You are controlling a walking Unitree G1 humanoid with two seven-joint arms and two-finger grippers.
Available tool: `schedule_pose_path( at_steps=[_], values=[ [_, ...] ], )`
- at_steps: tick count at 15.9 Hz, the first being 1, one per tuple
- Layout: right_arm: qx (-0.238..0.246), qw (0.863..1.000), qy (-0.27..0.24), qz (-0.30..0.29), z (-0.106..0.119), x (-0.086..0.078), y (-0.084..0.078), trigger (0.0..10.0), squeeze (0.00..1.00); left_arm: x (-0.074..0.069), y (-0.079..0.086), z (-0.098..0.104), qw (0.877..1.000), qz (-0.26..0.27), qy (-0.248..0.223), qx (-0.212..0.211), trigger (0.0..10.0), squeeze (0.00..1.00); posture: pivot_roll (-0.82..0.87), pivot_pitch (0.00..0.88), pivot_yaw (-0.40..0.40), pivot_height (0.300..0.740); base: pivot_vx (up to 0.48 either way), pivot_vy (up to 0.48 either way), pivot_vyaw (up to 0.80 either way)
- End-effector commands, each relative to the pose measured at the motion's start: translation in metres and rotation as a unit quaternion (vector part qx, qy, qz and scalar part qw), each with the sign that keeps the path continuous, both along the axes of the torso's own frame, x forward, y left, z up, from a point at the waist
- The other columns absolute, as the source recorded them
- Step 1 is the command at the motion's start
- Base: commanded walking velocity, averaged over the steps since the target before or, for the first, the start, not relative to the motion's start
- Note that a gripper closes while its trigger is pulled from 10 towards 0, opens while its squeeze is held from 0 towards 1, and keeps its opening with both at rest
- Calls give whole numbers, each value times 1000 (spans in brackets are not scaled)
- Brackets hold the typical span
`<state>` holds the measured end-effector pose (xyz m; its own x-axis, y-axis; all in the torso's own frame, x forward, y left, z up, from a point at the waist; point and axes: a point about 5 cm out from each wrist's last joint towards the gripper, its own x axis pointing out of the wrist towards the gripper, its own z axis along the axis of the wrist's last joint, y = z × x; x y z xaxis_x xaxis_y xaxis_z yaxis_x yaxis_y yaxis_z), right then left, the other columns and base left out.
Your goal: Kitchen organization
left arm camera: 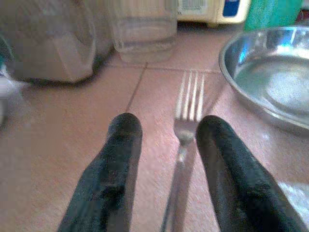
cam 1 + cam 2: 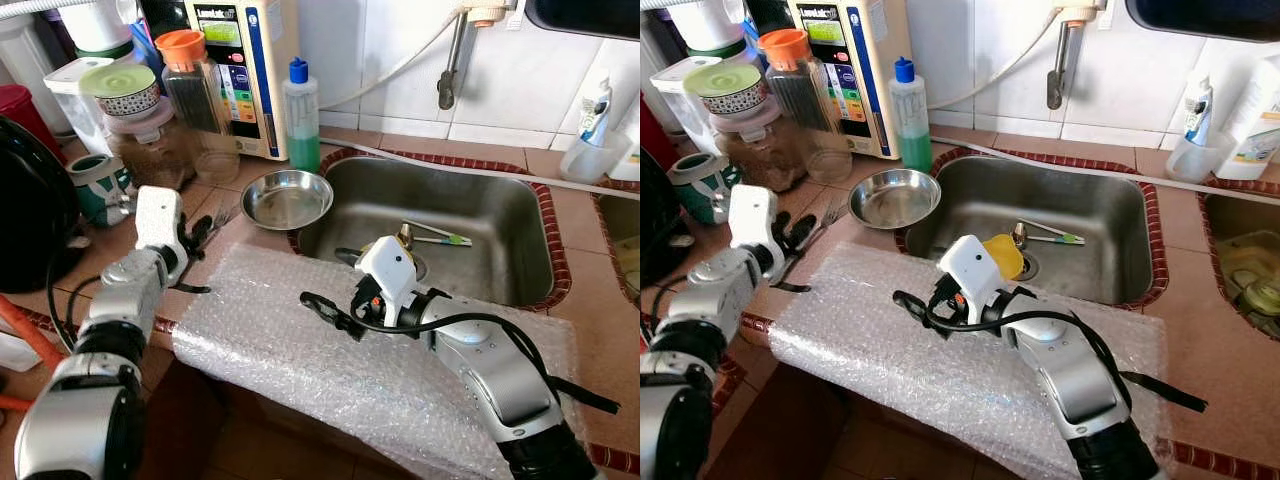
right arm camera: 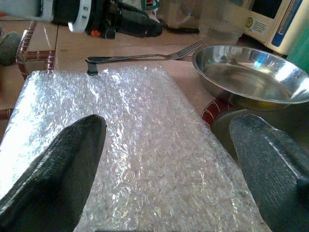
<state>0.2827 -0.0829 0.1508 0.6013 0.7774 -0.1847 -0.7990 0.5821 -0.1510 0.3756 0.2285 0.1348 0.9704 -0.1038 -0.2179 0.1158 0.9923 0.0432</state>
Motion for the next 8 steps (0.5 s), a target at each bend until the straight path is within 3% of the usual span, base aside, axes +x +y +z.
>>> schedule_pose_path(
  at_steps=[1,5,8],
  values=[
    [3,1000,-14,2,5,-2,2,10000,0,1,6,3,1000,2,6,11,10000,1000,35,53,113,740,0,0,0],
    [2,1000,-17,1,5,-2,2,10000,0,1,7,2,998,-12,16,57,10000,1000,36,55,115,740,0,0,0],
    [1,1000,-18,-1,5,-2,2,10000,0,0,10,-1,998,9,36,41,10000,1000,34,54,117,740,0,0,0]
  ],
)
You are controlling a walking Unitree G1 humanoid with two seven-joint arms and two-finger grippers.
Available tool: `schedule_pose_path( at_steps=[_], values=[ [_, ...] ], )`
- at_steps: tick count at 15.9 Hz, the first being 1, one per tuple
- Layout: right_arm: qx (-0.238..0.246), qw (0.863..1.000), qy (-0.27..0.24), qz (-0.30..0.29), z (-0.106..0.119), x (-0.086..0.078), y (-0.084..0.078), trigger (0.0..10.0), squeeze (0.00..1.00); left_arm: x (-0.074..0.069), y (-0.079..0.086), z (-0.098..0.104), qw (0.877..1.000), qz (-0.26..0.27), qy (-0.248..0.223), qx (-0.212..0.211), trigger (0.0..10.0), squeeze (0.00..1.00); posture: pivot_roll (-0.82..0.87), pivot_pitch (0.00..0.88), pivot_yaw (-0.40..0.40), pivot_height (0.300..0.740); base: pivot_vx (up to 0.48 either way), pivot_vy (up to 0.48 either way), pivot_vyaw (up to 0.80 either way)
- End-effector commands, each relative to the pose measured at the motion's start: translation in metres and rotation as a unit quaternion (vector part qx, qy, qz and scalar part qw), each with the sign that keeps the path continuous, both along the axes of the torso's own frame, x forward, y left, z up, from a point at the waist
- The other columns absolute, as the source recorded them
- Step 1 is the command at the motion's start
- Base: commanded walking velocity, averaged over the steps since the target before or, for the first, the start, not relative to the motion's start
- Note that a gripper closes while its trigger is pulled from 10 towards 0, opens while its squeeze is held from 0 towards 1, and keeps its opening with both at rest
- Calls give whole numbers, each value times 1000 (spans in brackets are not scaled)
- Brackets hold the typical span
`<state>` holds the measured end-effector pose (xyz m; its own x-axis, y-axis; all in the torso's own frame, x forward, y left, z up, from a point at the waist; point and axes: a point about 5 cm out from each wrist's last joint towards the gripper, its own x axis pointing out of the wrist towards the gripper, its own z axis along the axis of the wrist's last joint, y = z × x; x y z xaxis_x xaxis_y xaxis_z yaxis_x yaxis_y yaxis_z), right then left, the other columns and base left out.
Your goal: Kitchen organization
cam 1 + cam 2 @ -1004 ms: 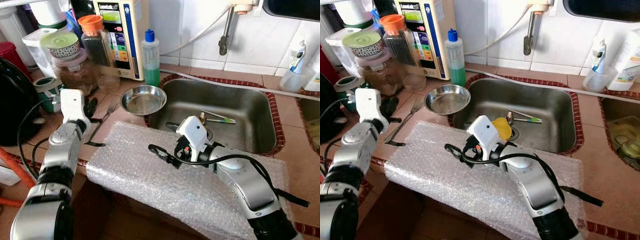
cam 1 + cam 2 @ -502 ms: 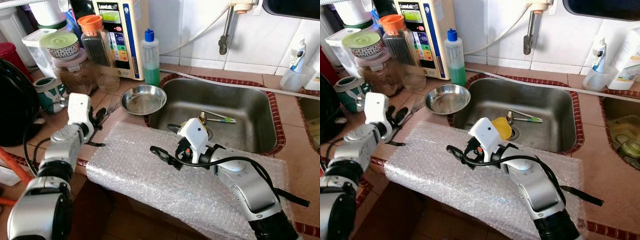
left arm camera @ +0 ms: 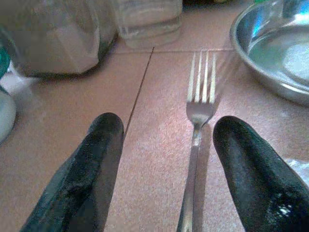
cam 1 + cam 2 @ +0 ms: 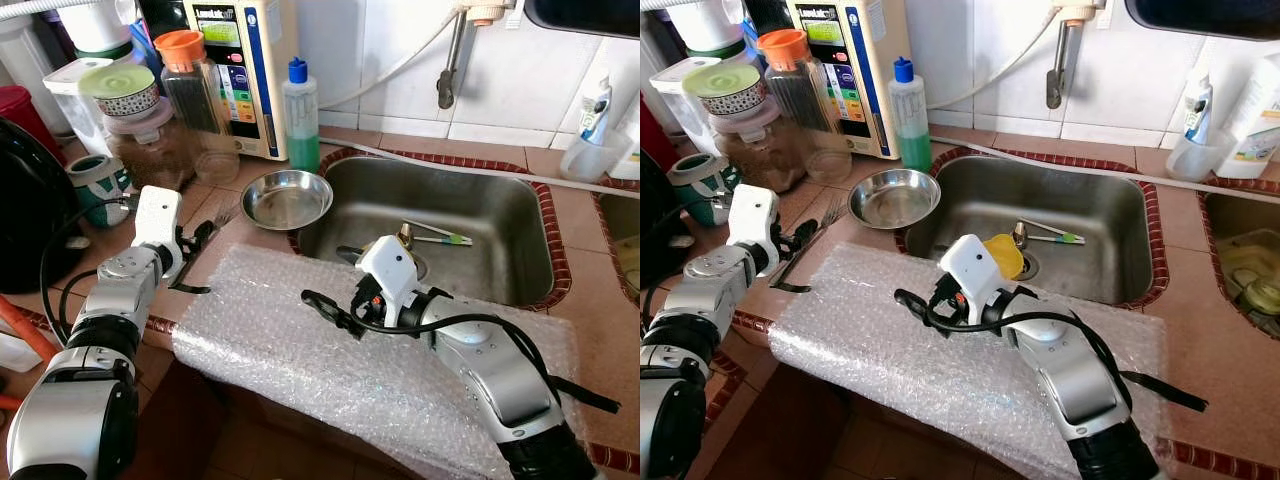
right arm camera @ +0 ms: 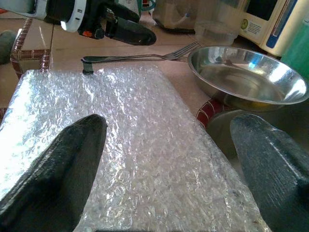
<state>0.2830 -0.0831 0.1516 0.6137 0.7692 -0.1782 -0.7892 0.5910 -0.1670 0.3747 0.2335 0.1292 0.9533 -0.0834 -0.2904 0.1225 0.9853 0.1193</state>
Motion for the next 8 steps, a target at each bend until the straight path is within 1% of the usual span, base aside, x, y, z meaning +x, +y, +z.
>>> schedule_pose_path(
  at_steps=[1,4,6,7,8],
  values=[
    [2,1000,-11,5,4,-2,2,10000,0,1,7,6,1000,15,-5,-3,10000,1000,34,54,117,740,0,0,0],
    [0,1000,-14,5,4,-1,1,10000,0,2,7,8,1000,6,-15,0,10000,1000,38,52,111,740,0,0,0],
    [-1,1000,-15,5,3,-1,1,10000,0,2,6,8,1000,0,-16,-8,10000,1000,40,52,111,740,0,0,0],
    [-1,1000,-16,5,3,-1,1,10000,0,2,3,8,999,-20,-12,-24,10000,1000,40,51,111,740,0,0,0],
    [-2,1000,-17,4,3,-1,1,10000,0,2,2,9,999,-24,-14,-25,10000,1000,40,51,111,740,0,0,0]
  ],
)
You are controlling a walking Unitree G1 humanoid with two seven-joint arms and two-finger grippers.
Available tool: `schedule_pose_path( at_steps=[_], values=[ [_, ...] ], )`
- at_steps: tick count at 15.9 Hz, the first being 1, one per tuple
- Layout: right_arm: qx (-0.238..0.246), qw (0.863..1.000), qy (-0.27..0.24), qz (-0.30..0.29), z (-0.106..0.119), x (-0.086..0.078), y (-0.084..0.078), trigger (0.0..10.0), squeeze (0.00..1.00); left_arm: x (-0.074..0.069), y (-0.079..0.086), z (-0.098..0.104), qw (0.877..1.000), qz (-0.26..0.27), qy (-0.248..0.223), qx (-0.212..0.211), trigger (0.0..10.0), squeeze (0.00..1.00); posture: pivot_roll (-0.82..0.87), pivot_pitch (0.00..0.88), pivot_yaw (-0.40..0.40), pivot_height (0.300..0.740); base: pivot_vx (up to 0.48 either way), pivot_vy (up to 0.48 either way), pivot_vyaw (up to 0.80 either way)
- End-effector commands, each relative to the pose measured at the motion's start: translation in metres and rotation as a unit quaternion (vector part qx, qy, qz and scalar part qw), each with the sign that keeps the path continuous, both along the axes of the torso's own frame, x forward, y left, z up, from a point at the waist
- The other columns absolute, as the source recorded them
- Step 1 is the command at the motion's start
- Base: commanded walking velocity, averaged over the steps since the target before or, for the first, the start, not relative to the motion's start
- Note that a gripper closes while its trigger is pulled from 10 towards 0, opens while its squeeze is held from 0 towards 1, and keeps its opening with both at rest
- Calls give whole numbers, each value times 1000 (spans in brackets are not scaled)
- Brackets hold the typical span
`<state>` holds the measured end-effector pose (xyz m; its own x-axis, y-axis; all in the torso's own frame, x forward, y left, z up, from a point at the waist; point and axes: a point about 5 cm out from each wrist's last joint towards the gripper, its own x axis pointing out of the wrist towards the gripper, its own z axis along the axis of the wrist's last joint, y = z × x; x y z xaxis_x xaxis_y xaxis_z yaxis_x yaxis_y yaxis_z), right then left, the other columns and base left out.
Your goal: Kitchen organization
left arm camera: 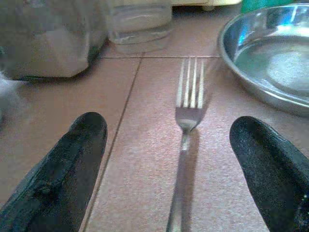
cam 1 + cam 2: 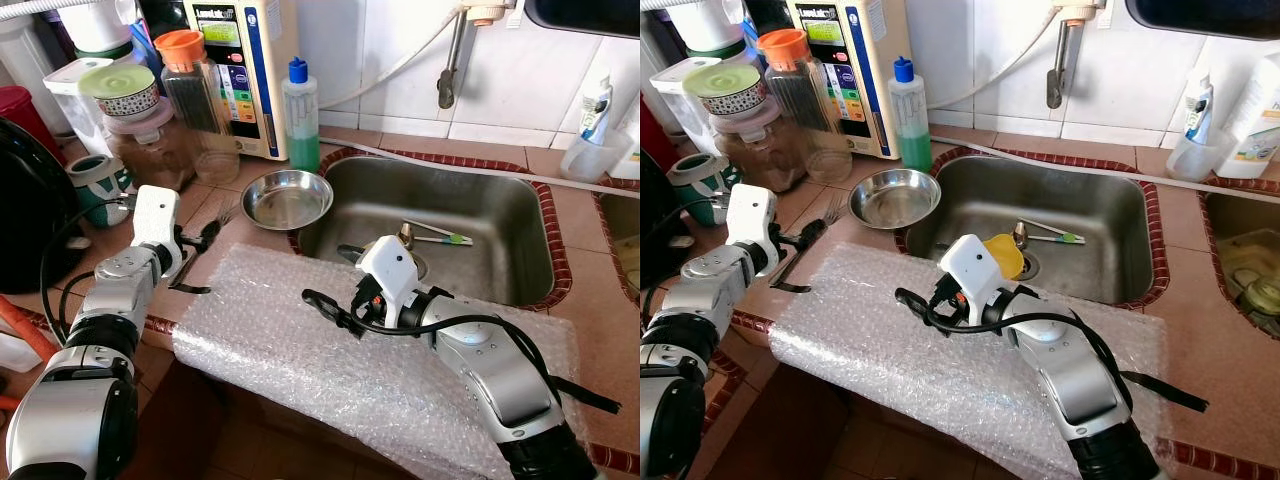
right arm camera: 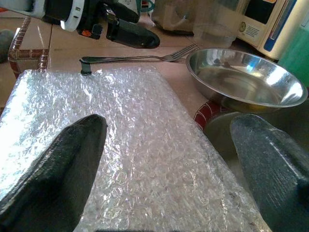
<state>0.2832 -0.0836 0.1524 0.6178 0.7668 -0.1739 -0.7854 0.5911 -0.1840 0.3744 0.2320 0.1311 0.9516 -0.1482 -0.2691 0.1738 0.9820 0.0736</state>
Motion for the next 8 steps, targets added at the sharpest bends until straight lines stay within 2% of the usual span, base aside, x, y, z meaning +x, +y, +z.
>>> schedule_pose_path(
  at_steps=[1,2,3,4,5,6,7,8],
  values=[
    [1,1000,-9,5,2,-1,2,10000,0,2,3,6,1000,-5,-2,-4,10000,1000,38,50,113,740,0,0,0],
    [1,1000,-9,4,2,-1,1,10000,0,2,2,4,1000,-5,4,15,10000,424,35,50,112,740,0,0,0],
    [1,1000,-10,4,2,-1,1,10000,0,2,3,4,1000,-3,4,25,10000,424,35,50,112,740,0,0,0],
    [1,1000,-10,3,2,-2,1,10000,0,2,4,0,998,12,26,52,10000,0,33,52,113,740,0,0,0],
    [1,1000,-10,2,2,-2,0,10000,0,2,3,2,1000,10,23,-12,10000,0,31,54,112,740,0,0,0],
    [1,1000,-9,1,2,-2,0,10000,0,1,6,4,999,12,9,-38,10000,0,31,54,112,740,0,0,0],
    [1,1000,-9,2,2,-2,0,10000,0,1,8,3,999,16,14,-34,10000,0,31,57,111,740,0,0,0],
    [2,1000,-9,2,2,-2,0,10000,0,-1,10,-1,1000,14,22,-11,10000,0,31,57,111,740,0,0,0]
  ],
)
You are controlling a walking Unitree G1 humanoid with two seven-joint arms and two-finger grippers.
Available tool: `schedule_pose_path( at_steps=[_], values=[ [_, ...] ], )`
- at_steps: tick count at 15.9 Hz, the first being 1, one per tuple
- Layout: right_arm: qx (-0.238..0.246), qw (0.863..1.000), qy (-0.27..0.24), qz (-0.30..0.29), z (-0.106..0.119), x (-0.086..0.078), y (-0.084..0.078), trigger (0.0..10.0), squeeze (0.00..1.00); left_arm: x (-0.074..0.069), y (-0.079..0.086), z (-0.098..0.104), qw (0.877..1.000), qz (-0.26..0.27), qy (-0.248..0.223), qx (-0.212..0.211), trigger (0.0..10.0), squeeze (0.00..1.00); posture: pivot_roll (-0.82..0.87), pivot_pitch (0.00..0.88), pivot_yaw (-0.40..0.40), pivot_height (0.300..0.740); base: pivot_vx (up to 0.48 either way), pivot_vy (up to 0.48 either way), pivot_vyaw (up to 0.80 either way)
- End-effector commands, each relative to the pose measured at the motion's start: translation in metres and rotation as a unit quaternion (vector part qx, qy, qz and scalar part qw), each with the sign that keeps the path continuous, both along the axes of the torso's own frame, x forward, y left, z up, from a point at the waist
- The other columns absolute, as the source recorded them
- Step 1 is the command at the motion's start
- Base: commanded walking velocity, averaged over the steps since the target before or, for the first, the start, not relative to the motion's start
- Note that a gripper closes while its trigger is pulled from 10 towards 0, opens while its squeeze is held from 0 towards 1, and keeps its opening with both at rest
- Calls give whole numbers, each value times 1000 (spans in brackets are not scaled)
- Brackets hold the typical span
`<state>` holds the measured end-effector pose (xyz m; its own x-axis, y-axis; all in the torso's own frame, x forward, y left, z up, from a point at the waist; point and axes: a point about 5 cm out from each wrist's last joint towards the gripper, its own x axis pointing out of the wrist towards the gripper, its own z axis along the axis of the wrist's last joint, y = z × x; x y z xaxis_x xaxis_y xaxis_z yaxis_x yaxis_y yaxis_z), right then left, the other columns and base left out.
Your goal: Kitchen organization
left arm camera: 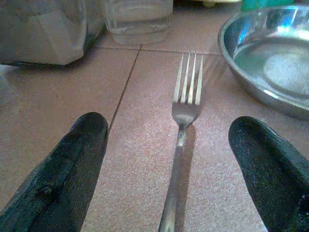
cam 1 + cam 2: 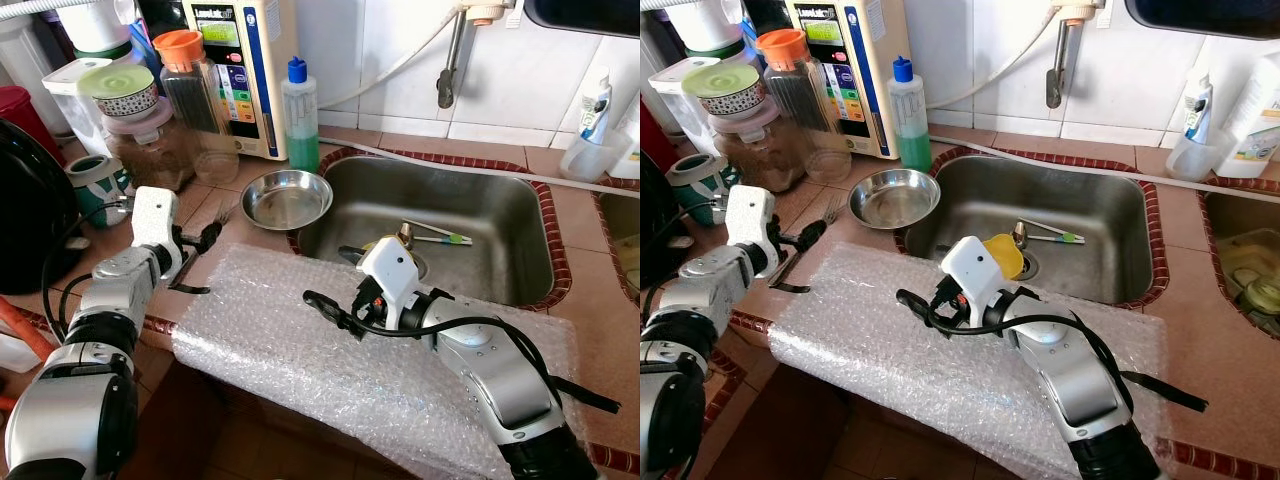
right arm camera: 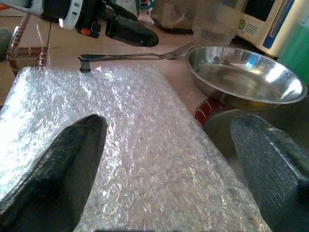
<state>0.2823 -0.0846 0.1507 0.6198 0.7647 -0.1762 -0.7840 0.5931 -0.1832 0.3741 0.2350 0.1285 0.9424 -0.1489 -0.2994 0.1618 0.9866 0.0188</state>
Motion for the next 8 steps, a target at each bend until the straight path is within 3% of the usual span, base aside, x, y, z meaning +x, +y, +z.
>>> schedule_pose_path(
  at_steps=[1,3,8],
  values=[
    [3,1000,-10,4,3,-2,1,10000,0,-1,7,-1,1000,10,9,6,10000,0,31,57,111,740,0,0,0],
    [2,1000,-10,3,4,-2,0,10000,0,-5,6,-10,999,2,37,-13,10000,0,29,58,109,740,0,0,0],
    [1,1000,-11,3,3,-2,0,10000,0,-14,10,-26,997,-6,76,15,10000,0,26,59,110,740,0,0,0]
  ],
)
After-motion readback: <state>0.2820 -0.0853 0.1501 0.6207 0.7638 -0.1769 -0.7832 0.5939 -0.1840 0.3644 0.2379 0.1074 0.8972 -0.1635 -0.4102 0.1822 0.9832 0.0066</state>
